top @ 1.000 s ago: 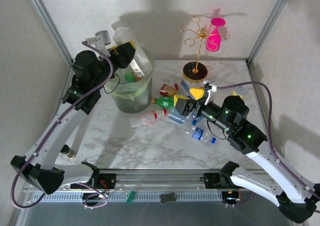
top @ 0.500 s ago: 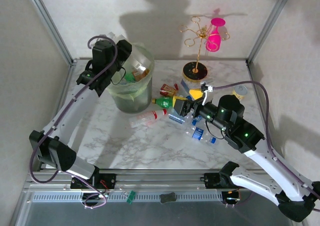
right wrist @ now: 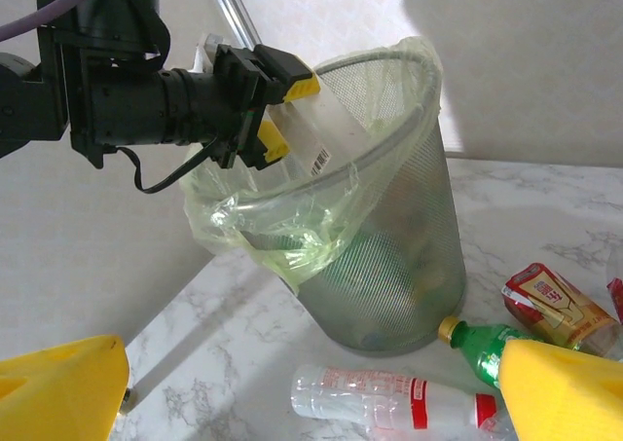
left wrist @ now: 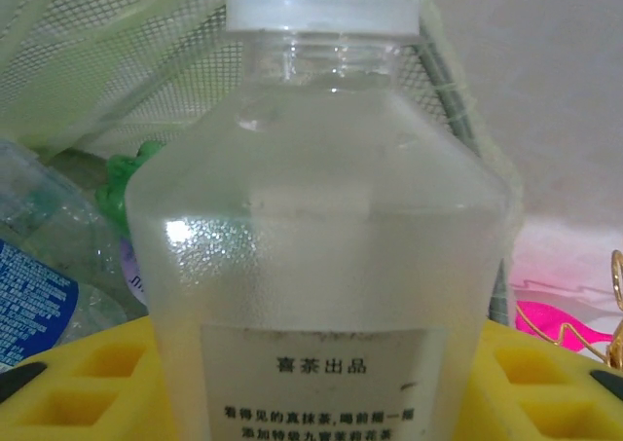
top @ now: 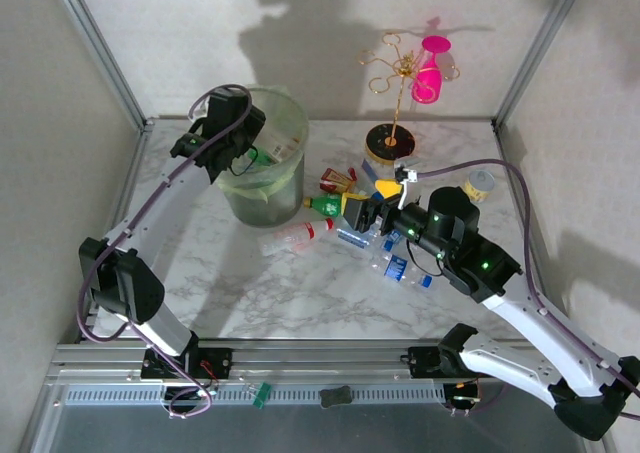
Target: Put the plastic bottles in the bin
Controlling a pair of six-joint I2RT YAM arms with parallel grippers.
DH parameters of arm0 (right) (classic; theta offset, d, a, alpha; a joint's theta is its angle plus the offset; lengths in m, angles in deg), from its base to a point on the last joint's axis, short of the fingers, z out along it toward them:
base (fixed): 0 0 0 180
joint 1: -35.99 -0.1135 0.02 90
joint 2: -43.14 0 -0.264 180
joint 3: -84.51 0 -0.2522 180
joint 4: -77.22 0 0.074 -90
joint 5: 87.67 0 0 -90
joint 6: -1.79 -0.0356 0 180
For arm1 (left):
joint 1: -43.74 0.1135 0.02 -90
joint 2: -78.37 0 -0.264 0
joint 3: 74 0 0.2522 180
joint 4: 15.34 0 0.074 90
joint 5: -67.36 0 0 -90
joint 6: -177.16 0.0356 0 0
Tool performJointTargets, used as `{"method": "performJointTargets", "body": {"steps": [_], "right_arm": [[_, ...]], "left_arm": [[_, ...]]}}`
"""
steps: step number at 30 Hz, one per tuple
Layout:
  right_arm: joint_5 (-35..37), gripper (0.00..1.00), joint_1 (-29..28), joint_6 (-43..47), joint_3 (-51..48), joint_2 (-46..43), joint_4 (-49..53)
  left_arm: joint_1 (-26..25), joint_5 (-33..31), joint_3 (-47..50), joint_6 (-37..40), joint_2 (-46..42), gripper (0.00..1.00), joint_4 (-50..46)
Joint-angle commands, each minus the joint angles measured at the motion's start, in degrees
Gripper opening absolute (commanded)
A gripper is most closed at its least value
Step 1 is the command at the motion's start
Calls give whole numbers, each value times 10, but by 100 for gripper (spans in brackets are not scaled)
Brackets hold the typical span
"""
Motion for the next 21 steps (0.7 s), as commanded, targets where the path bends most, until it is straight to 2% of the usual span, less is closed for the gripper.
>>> {"method": "performJointTargets", "body": {"steps": [1, 4, 8, 11, 14, 21], "right_arm": [[11, 98, 3, 12, -3, 3, -8], [10, 98, 3, 12, -5, 3, -9], [12, 98, 4, 13, -5, 3, -9], [17, 98, 4, 14, -3, 1, -6], [17, 98, 4, 14, -4, -1, -6], [14, 98, 6, 12, -7, -1, -9]], "left_arm": [[6, -25, 10, -53, 0, 41, -21], [14, -13, 13, -65, 8, 51, -17], [21, 14, 10, -71, 24, 59, -18], [23, 18, 7, -72, 25, 66, -22], [25, 13, 7, -69, 16, 77, -20], [32, 6, 5, -48, -11, 87, -17]]}}
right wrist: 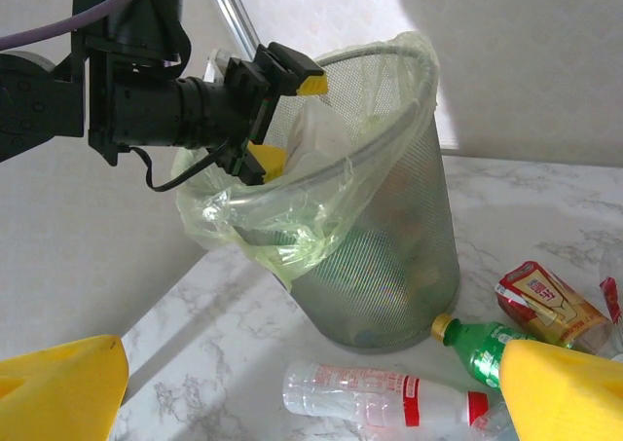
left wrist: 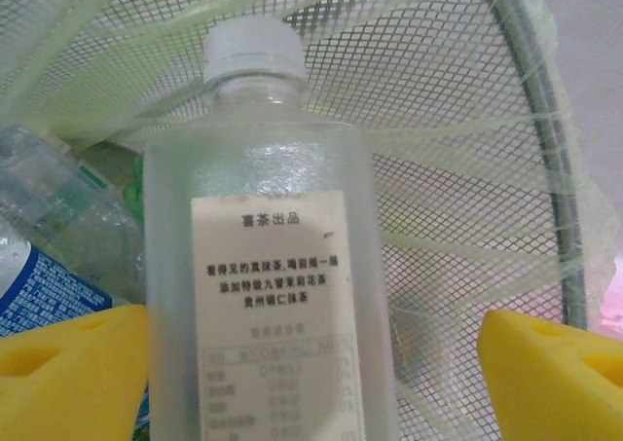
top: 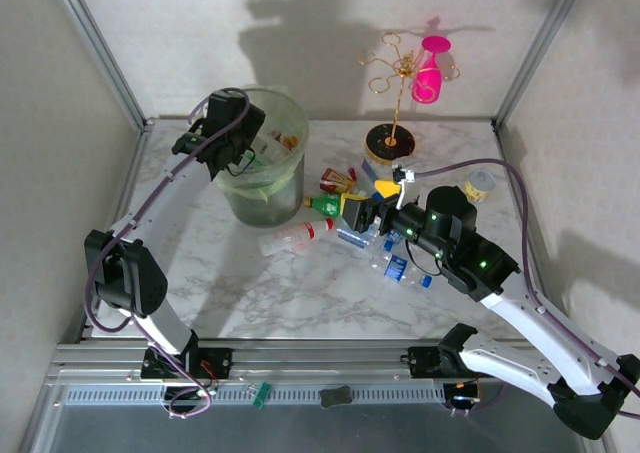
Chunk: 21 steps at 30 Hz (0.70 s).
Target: Put the plastic bottles in the bin
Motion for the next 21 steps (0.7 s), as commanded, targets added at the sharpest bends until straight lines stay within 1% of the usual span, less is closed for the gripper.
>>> {"method": "performJointTargets", "body": {"steps": [1, 8, 9, 10, 13, 15, 17, 21], "right_arm": [[11, 98, 5, 3, -6, -4, -9], [10, 98, 5, 2, -9, -6, -11], [9, 98, 5, 2, -9, -6, -11], [9, 98, 5, 3, -10, -7, -12], [9, 98, 5, 2, -10, -7, -15], [11, 98, 6, 2, -10, -7, -14], [16, 98, 6, 1, -10, -6, -12], [29, 98, 7, -3, -9, -4, -3]], "left_arm": [[9, -16, -4, -20, -35, 87, -12], [12, -49, -37, 22, -70, 90, -26], [12, -52, -37, 23, -75, 95, -26], [12, -52, -37, 27, -79, 95, -23], [11, -32, -26, 48, -84, 85, 5], [10, -10, -13, 57, -82, 75, 27], [6, 7, -5, 71, -76, 67, 45], [0, 45, -5, 88, -46, 50, 45]]}}
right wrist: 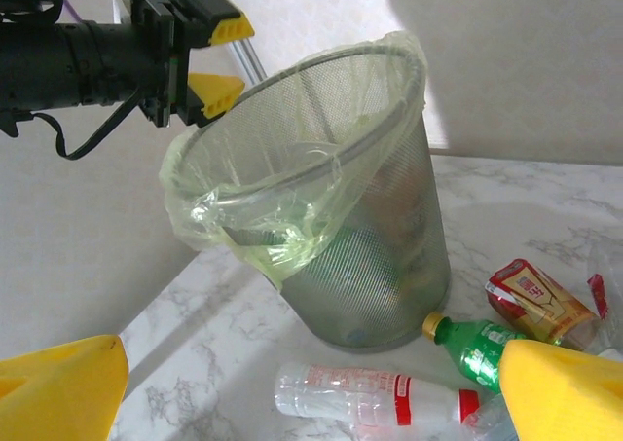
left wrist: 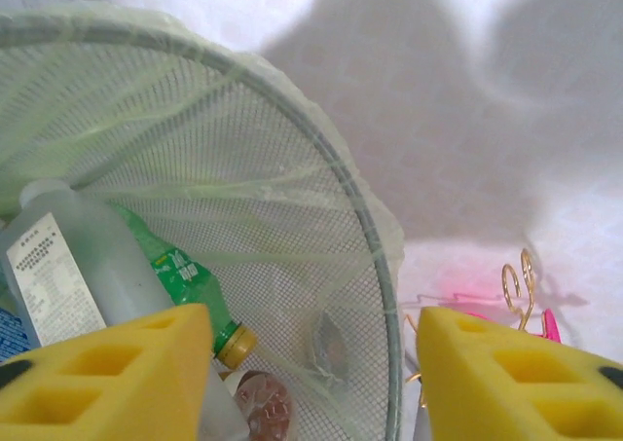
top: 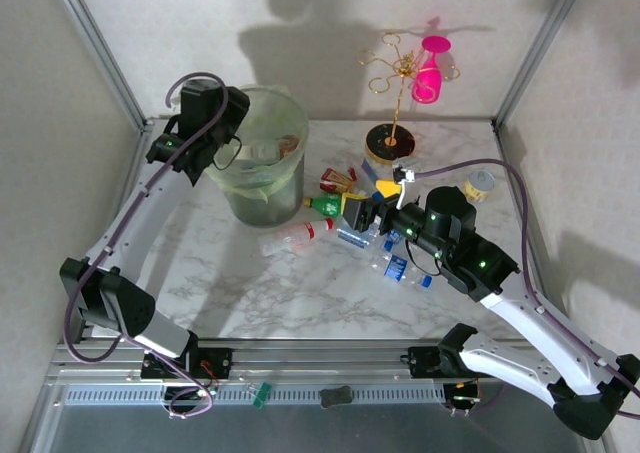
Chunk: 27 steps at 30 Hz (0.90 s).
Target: Put the plastic bottles in the bin
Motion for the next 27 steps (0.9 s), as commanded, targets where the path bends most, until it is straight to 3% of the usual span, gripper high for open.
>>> {"method": "performJointTargets", "body": {"steps": [1, 9, 18, 27], "right_arm": [[20, 98, 5, -3, -5, -4, -1], [25, 98, 8, -7, -6, -2, 3], [29, 98, 10, -6, 1, 1, 9], [52, 98, 11, -1, 26, 8, 31]], "left_arm": [[-6, 45, 9, 24, 31, 47, 9], [-32, 44, 56, 30, 55, 41, 9], [-29, 52, 93, 22, 56, 36, 1], [-26, 81, 8, 76, 28, 49, 3]]}}
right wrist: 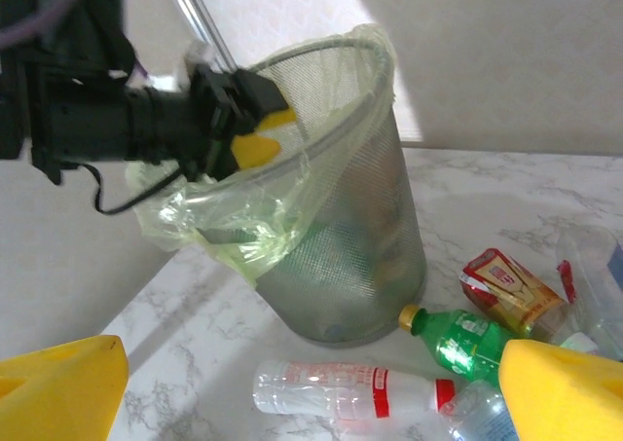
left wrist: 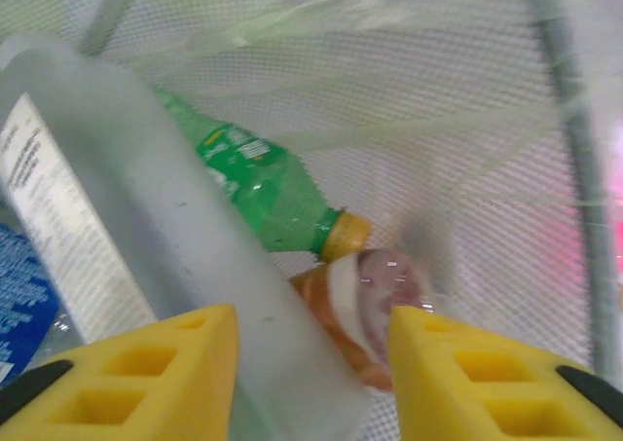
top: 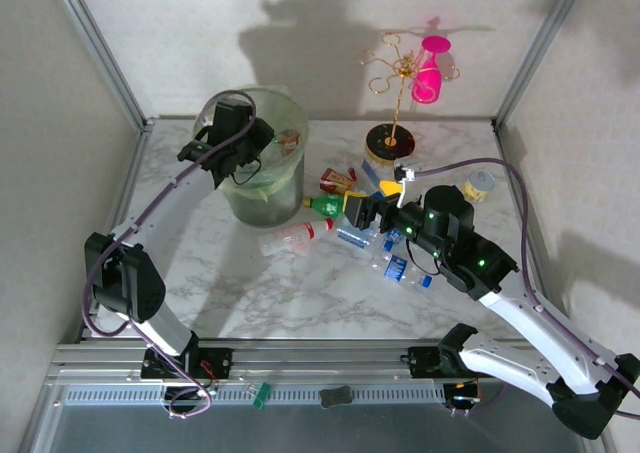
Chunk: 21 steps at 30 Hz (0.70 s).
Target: Put the plastic bottles in the bin
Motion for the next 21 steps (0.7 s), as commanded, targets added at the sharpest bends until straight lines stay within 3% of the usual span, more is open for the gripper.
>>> {"method": "performJointTargets", "body": {"steps": [1, 6, 13, 17, 21], "right_arm": [[35, 98, 6, 0, 26, 2, 20], [74, 97, 13, 0, 33, 10, 46], [147, 96, 14, 3, 51, 89, 135], [140, 95, 15, 5, 56, 141, 172], [120, 95, 14, 6, 55, 173, 200]], "left_arm": [[0, 38, -38, 48, -34, 51, 13], [-18, 56, -23, 119, -88, 58, 49], [-18, 149, 76, 202, -203, 60, 109], [-24, 198, 166, 224, -286, 60, 168], [-35, 193, 233, 240, -353, 60, 184]]}}
